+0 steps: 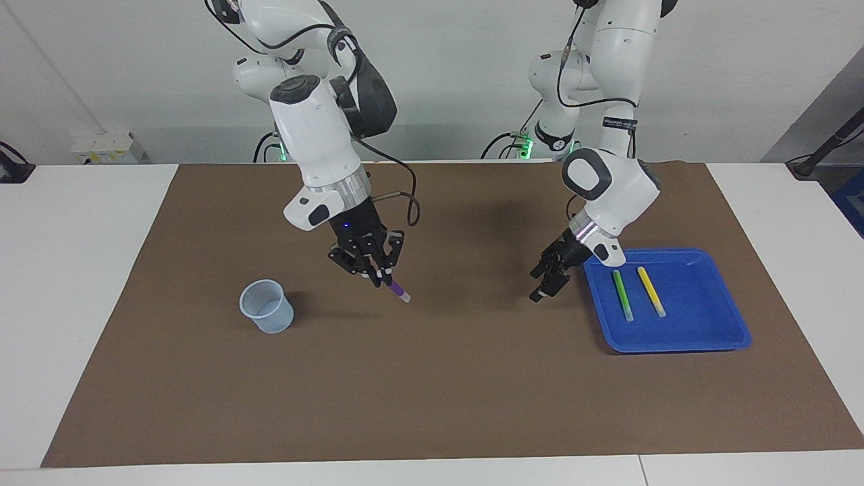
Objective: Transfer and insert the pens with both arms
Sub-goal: 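Insert the purple pen into the cup while the left gripper returns, then release the pen and withdraw the right gripper while the left gripper descends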
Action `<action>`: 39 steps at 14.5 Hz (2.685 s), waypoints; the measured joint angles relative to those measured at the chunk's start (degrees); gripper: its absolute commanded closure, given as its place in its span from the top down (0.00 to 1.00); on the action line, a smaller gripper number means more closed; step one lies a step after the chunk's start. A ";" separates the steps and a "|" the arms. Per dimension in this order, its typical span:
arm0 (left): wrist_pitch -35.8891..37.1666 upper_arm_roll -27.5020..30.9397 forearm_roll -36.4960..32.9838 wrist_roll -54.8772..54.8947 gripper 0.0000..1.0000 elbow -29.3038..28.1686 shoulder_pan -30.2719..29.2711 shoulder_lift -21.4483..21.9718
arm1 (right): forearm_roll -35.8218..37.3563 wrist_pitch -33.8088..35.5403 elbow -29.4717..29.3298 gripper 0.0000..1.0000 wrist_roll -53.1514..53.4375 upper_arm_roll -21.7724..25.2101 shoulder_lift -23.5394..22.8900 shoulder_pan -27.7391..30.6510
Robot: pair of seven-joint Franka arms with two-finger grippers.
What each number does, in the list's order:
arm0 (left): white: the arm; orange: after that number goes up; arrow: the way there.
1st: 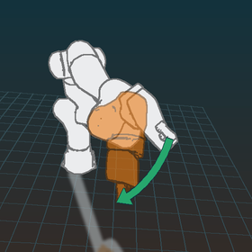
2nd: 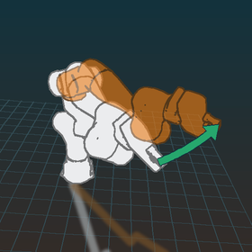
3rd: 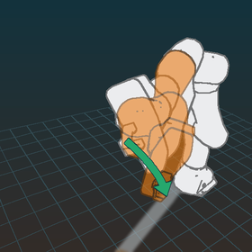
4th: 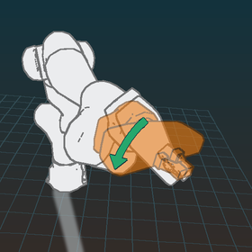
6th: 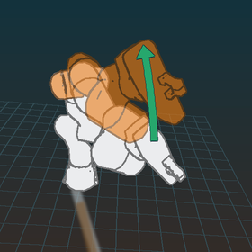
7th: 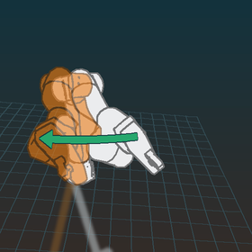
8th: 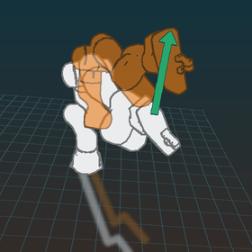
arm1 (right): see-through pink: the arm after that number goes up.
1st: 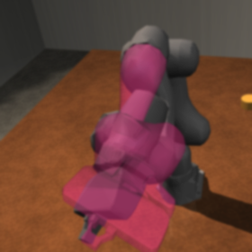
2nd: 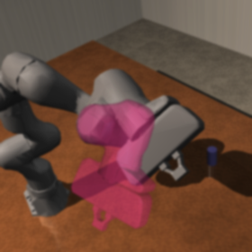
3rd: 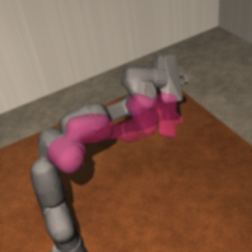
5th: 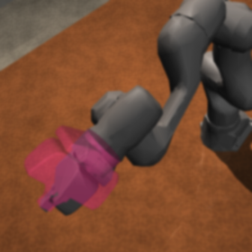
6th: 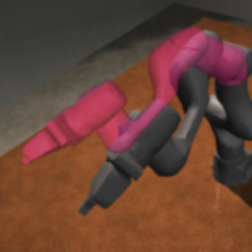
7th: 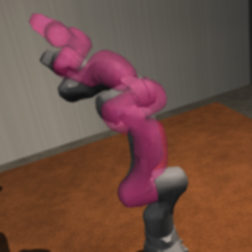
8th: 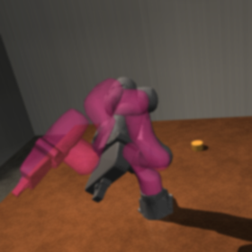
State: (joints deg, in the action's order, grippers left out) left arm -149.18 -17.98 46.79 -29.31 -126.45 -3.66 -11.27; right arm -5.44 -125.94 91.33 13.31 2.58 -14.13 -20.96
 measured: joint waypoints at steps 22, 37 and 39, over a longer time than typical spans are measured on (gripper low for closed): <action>17.39 -0.78 -53.65 36.15 0.64 21.10 -18.55 -10.13 | 1.66 -1.33 15.30 0.61 -30.44 -0.06 6.05 17.11; 7.35 -0.21 -61.45 44.79 0.68 19.36 -19.73 -11.66 | -0.18 -1.41 15.13 1.00 -27.37 -0.51 6.48 16.97; 7.06 -0.18 -61.88 45.14 0.71 19.51 -19.80 -12.11 | -0.58 -1.19 14.70 1.00 -22.10 -1.04 7.00 16.46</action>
State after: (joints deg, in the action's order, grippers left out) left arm -142.12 -18.16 -15.09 15.83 -106.94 -23.46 -23.38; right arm -6.02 -127.13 106.03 -8.80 1.54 -7.14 -4.50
